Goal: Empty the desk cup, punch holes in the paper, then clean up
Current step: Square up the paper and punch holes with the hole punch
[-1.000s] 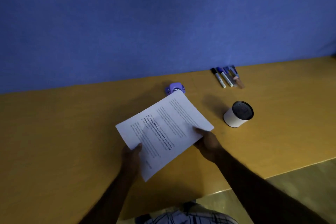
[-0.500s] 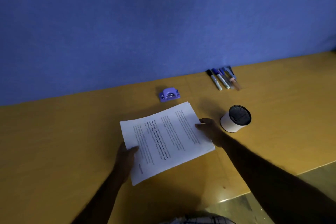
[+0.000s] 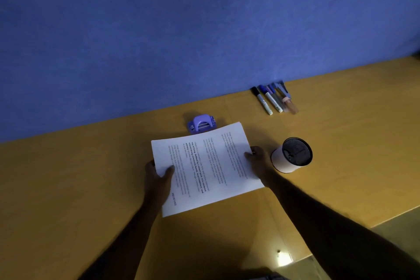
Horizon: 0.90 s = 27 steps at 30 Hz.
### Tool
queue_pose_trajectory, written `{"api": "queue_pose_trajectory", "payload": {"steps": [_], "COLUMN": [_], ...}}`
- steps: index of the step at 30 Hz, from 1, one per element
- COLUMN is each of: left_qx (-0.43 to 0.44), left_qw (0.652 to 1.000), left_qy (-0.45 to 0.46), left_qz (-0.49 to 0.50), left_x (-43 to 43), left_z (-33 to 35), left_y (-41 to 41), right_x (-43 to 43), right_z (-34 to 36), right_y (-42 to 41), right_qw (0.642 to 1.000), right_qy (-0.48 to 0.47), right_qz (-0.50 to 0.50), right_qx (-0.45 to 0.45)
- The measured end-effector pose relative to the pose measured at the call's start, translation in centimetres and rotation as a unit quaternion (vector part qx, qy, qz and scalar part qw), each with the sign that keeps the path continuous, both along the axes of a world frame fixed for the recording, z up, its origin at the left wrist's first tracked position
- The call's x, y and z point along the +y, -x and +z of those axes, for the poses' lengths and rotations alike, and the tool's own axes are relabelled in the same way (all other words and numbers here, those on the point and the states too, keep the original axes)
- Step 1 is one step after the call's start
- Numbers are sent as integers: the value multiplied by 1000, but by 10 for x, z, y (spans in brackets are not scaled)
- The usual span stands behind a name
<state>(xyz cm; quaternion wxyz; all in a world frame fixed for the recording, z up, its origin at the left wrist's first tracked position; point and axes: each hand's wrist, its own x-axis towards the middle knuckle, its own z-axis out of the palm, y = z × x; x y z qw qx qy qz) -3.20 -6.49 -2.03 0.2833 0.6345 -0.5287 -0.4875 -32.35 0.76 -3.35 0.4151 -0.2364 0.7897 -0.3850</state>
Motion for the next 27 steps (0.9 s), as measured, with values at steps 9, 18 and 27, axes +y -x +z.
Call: {"api": "queue_pose_trajectory", "payload": {"steps": [9, 18, 27], "left_qx": [-43, -9, -8], "left_qw": [999, 1000, 1000], "left_qy": [-11, 6, -15], "left_qz": [-26, -16, -21], "left_x": [-19, -15, -22], "left_z": [-13, -19, -16], "left_y": [16, 10, 18], "right_x": [-19, -17, -26], "right_z": [-4, -4, -3], "right_y": [14, 14, 19], "right_qw": [1000, 1000, 1000], "right_qy": [-2, 2, -20], "right_qz": [3, -8, 9], "right_qx": [22, -1, 4]}}
